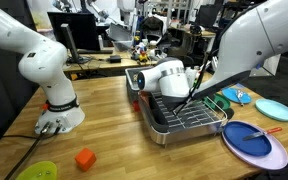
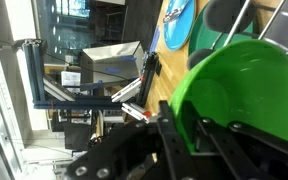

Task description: Flip the green bowl over

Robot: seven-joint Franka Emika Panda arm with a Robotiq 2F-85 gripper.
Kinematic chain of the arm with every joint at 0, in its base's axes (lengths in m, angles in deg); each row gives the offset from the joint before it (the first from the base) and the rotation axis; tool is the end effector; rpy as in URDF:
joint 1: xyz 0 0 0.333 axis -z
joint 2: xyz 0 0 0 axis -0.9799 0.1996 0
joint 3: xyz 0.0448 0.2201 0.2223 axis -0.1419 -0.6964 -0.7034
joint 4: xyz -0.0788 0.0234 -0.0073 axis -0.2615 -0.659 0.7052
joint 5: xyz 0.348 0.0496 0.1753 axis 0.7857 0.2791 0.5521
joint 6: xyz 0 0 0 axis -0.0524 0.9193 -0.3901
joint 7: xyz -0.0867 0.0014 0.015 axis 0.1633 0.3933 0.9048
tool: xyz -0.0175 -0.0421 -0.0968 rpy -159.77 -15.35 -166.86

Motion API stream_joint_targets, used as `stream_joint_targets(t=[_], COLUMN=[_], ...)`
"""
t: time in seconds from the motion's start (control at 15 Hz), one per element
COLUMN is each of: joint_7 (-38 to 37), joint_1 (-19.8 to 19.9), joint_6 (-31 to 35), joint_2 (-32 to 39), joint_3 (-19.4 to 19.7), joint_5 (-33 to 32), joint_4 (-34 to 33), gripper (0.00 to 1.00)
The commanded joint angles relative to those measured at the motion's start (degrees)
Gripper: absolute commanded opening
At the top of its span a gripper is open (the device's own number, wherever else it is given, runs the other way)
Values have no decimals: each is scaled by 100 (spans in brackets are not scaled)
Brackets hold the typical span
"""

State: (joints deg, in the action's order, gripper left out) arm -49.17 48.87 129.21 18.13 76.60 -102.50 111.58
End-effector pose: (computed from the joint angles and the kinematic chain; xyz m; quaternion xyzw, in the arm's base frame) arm 0.6492 0.3077 0.1379 0.7817 0.1815 0.0558 0.5941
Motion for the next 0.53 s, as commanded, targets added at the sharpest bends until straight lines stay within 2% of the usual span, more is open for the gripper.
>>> stream_joint_targets(t=[0.0, 0.47], joint_7=[536, 1345], joint_1=[245, 456], joint_6=[335, 513], joint_2=[-43, -233], joint_3=[-346, -825], joint_5=[358, 839], joint_4=[42, 74], gripper=[50, 99])
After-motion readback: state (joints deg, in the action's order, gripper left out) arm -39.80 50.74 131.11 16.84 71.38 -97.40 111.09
